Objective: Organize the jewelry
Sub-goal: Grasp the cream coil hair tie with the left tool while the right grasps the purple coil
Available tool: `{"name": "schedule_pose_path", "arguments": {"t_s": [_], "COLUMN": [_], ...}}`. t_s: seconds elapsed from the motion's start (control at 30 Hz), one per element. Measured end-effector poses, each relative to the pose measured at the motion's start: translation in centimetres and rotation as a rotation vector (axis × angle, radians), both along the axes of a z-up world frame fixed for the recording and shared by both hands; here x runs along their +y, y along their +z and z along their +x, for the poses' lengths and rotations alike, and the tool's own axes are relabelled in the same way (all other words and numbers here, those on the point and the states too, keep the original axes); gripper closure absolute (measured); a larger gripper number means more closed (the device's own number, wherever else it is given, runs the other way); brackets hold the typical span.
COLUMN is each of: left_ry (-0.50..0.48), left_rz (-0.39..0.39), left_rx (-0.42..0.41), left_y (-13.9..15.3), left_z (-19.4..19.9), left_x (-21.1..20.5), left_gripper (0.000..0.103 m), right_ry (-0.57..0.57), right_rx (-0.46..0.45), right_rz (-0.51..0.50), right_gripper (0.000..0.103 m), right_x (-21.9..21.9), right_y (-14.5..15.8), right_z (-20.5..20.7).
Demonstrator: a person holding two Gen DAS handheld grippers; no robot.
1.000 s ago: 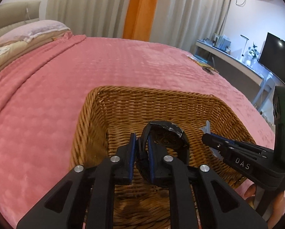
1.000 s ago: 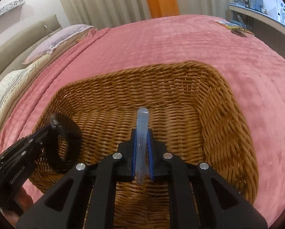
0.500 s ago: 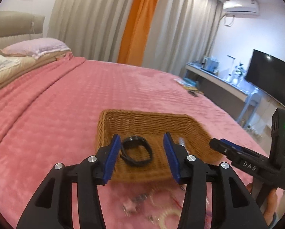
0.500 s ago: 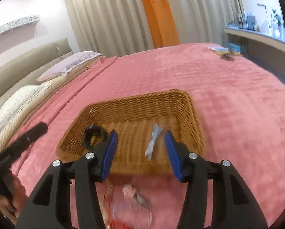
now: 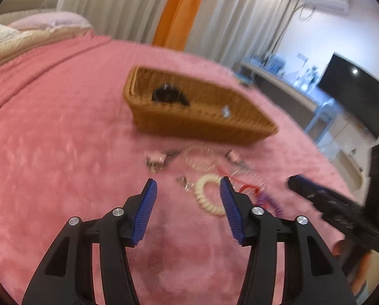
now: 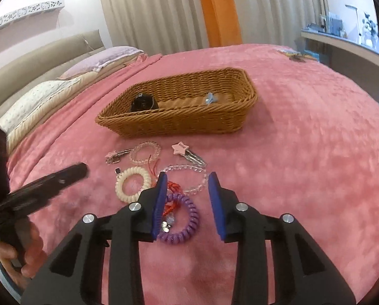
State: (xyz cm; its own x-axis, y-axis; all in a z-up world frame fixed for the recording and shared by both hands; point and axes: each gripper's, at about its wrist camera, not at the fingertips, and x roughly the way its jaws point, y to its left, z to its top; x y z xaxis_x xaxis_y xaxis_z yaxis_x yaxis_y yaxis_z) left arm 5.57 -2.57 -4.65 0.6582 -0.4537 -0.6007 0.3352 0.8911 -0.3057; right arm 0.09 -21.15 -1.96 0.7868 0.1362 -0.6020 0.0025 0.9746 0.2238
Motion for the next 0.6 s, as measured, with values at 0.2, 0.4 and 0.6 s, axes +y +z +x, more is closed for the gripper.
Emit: {"name": "schedule_pose_path", "arguments": {"t_s": [0.2,0.4,0.6], "left_ry": [-0.006,-0.004,0.005], "left_rz": [0.034,0.078,0.199], "left_rx": [0.078,0.149,0.121], "left_y": [-1.2,-2.6,-2.8], "left_z": [1.3,2.6,2.6], "left_x": [-1.2,-3.1,-5.1], "left_gripper": [0.054,0.057,0.061], "right_ry": [0.033,0.040,0.036], "right_rx": [0.103,0.139,0.142], "right_rz": [0.013,-0.005,-0.022], "right_gripper": [0.073,0.073,0.073], "right_x": [-0.3,0.3,0.5], "right_y": [-2.0,-2.7,-2.8], "right_z": [0.6,1.1,1.2]}}
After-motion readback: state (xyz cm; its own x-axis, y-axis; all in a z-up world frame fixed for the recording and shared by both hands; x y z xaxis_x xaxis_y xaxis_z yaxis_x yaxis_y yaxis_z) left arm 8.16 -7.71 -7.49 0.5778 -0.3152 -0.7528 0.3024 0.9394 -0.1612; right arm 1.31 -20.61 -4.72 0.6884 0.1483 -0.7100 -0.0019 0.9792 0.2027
